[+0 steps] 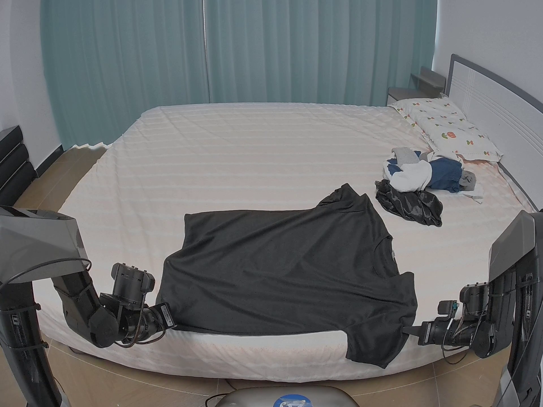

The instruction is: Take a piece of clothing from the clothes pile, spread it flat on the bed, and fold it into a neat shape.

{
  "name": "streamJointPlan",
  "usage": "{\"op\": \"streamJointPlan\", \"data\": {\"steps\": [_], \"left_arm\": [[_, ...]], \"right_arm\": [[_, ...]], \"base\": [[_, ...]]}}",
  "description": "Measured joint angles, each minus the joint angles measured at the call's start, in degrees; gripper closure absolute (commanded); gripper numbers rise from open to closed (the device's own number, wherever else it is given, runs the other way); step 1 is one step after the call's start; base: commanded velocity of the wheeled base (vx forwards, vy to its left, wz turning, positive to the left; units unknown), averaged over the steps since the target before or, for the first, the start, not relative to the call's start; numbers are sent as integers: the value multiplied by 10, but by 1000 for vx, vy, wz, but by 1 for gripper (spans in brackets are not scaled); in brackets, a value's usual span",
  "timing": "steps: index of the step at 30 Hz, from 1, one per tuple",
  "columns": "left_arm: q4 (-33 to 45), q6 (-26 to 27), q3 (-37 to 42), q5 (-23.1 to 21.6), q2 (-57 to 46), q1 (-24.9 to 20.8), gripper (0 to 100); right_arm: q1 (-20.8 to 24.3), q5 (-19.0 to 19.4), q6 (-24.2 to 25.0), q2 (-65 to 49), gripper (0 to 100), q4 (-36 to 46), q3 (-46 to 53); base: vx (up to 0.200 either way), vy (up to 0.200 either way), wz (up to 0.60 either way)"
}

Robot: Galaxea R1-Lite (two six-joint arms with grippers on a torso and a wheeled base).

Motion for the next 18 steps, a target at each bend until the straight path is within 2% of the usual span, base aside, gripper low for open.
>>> {"op": "streamJointPlan", "data": {"steps": [8, 18], "left_arm": [[39, 0, 6, -1, -33, 0, 100], [43, 0, 59, -4, -75, 6, 100]], "right_arm": [[-25, 8, -8, -12, 100, 0, 51], [-38, 14, -16, -44, 100, 22, 69]], "base": [[0, 0, 0], [0, 0, 0]]}}
